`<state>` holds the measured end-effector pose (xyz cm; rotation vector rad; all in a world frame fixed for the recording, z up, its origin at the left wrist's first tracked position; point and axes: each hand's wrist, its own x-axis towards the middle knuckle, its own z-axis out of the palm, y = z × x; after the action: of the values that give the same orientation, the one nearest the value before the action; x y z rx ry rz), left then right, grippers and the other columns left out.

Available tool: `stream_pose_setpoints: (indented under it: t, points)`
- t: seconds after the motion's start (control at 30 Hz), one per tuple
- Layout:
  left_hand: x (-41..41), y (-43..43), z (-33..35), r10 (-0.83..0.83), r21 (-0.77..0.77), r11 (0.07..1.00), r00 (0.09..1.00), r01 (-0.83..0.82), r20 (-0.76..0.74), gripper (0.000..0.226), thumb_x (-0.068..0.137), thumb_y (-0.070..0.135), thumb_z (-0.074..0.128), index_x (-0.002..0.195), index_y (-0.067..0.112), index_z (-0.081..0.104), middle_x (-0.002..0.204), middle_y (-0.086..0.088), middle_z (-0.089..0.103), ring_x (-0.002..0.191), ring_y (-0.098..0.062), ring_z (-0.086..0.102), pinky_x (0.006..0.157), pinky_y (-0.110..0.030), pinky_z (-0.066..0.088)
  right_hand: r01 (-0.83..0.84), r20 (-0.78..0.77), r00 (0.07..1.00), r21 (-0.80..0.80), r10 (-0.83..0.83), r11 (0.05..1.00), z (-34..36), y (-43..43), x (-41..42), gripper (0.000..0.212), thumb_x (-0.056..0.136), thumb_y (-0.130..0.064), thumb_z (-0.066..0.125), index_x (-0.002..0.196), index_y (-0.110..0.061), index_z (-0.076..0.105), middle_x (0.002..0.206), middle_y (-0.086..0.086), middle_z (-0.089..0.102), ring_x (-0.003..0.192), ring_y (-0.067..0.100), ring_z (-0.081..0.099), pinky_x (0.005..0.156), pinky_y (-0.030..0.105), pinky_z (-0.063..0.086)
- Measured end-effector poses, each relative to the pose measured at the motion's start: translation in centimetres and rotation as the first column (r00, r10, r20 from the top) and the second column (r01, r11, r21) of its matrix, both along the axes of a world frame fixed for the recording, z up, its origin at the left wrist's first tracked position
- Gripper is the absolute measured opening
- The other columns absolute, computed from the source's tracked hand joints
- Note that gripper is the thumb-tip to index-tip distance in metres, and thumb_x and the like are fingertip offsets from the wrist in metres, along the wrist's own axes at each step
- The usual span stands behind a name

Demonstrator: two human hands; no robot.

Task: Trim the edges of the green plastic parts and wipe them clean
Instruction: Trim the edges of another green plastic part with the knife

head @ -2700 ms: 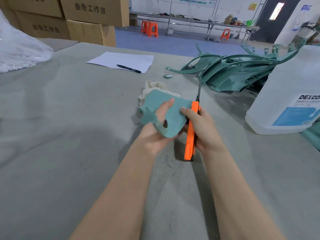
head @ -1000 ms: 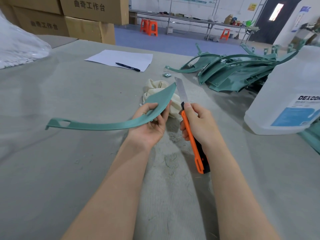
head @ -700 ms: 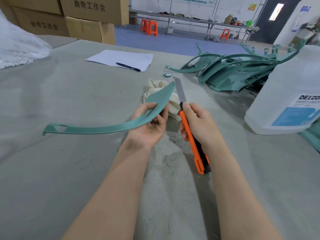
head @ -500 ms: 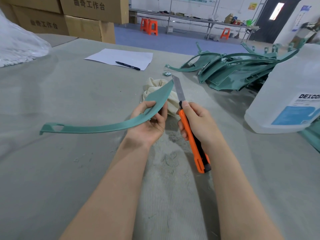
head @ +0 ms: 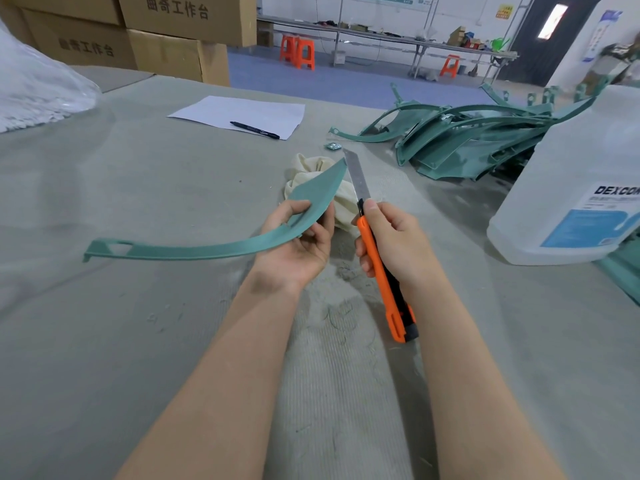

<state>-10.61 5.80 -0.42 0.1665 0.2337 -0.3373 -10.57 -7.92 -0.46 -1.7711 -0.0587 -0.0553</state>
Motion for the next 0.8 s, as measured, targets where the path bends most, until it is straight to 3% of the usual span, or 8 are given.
stream_pose_setpoints:
  t: [0.33, 0.6, 0.8]
  points:
    - [-0.3, 0.3, 0.1, -0.003, -0.045, 0.999, 1.0, 0.004, 0.025, 0.014, 0.088, 0.003, 0.052, 0.081, 0.0, 0.064, 0.092, -0.01, 0.068, 0.07, -0.024, 0.069, 0.041, -0.013, 0.046, -0.045, -0.021, 0.999, 0.042, 0.046, 0.998, 0.1, 0.0, -0.1, 0.034, 0.102, -0.039, 0.043, 0.09, -0.011, 0.058, 0.051, 0.002, 0.056, 0.038, 0.014, 0.049, 0.039, 0.024, 0.041]
    - [0.4, 1.6, 0.7, -0.027, 0.245, 0.969, 0.999, 0.021, 0.023, 0.011, 0.086, 0.006, 0.053, 0.093, 0.005, 0.061, 0.083, -0.008, 0.067, 0.06, -0.02, 0.069, 0.038, -0.011, 0.044, 0.103, 0.033, 0.994, 0.135, -0.109, 0.985, 0.7, -1.0, -0.1, 0.035, 0.103, -0.039, 0.043, 0.084, -0.012, 0.057, 0.054, 0.003, 0.057, 0.04, 0.014, 0.049, 0.041, 0.024, 0.043]
    - [0.3, 1.8, 0.9, -0.093, 0.339, 0.937, 0.996, 0.084, 0.012, 0.009, 0.083, 0.006, 0.055, 0.089, 0.007, 0.062, 0.085, -0.007, 0.069, 0.063, -0.019, 0.071, 0.037, -0.013, 0.043, 0.072, 0.096, 0.992, 0.055, -0.077, 0.996, 1.0, -1.0, -0.4, 0.038, 0.103, -0.039, 0.042, 0.086, -0.009, 0.058, 0.052, 0.003, 0.057, 0.038, 0.014, 0.051, 0.039, 0.022, 0.044]
